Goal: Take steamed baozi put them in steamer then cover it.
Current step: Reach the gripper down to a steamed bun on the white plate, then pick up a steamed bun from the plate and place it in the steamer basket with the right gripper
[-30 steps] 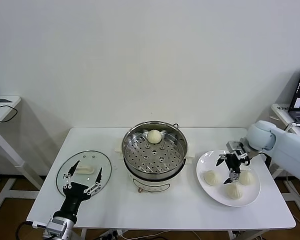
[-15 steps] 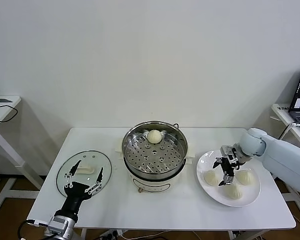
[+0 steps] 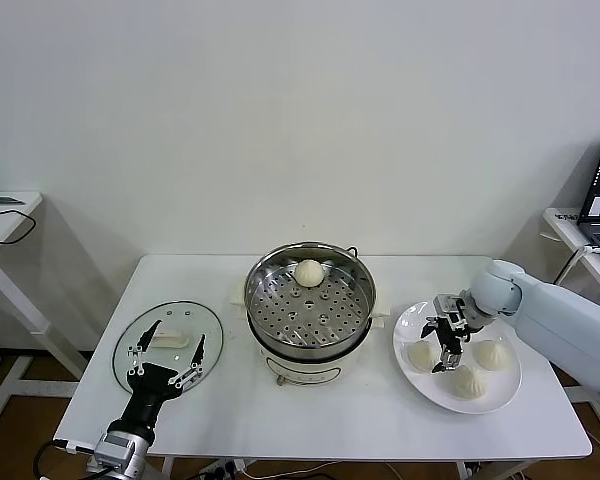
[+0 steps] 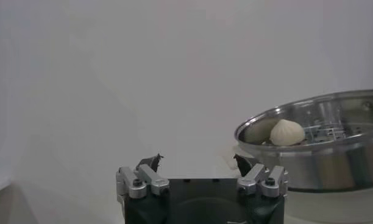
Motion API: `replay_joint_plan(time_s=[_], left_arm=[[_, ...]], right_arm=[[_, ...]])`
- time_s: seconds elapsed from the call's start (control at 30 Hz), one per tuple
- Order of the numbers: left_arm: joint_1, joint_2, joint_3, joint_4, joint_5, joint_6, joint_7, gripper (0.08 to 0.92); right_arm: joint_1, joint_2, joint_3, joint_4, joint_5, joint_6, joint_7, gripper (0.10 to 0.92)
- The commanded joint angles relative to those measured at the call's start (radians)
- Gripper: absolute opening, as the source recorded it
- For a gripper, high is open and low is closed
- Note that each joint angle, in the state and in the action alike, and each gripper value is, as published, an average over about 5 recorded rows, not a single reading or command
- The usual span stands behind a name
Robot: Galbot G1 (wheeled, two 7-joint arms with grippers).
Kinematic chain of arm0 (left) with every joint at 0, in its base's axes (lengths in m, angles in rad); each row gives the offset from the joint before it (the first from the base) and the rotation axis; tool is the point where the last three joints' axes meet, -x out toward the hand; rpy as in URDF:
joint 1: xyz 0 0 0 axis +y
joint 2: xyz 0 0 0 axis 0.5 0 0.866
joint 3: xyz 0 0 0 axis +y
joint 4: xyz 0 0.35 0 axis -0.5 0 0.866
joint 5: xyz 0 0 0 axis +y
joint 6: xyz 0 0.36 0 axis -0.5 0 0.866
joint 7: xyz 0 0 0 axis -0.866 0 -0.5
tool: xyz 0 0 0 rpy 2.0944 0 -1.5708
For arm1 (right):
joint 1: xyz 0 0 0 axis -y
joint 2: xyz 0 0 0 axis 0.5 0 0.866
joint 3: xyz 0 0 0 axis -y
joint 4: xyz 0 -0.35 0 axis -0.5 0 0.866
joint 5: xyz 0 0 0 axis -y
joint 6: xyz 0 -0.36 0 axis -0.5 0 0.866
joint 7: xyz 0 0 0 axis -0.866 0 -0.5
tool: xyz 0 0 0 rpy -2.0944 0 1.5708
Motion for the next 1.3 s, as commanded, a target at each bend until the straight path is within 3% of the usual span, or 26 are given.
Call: replay_joint_plan(time_s=[0.03, 0.43, 0.67, 1.1, 1.3], left_arm=[[0.001, 0.0, -0.002, 0.0, 0.0, 0.0, 0.0, 0.823], [-0.001, -0.005, 0.001, 0.0, 0.0, 0.0, -0.001, 0.823], [0.003, -0.005, 0.0, -0.007, 0.0, 0.0, -0.002, 0.823], [0.009, 0.0, 0.001, -0.016, 0.003, 0.001, -0.004, 0.823], [0.012, 0.008, 0.001, -0.02, 0.003, 0.002, -0.004, 0.823]], right_arm=[[-0.006, 0.005, 0.007, -0.006, -0.01, -0.001, 0.001, 0.771], [-0.011, 0.005, 0.021, -0.011, -0.018, 0.006, -0.004, 0.7], [0.0, -0.015, 0.026, 0.016, 0.011, 0.001, -0.017, 0.704], [0.412, -0.27, -0.236, 0.292, 0.282, -0.089, -0.112, 0.697], [0.771, -0.281, -0.478, 0.376, 0.429, -0.155, -0.138, 0.696]])
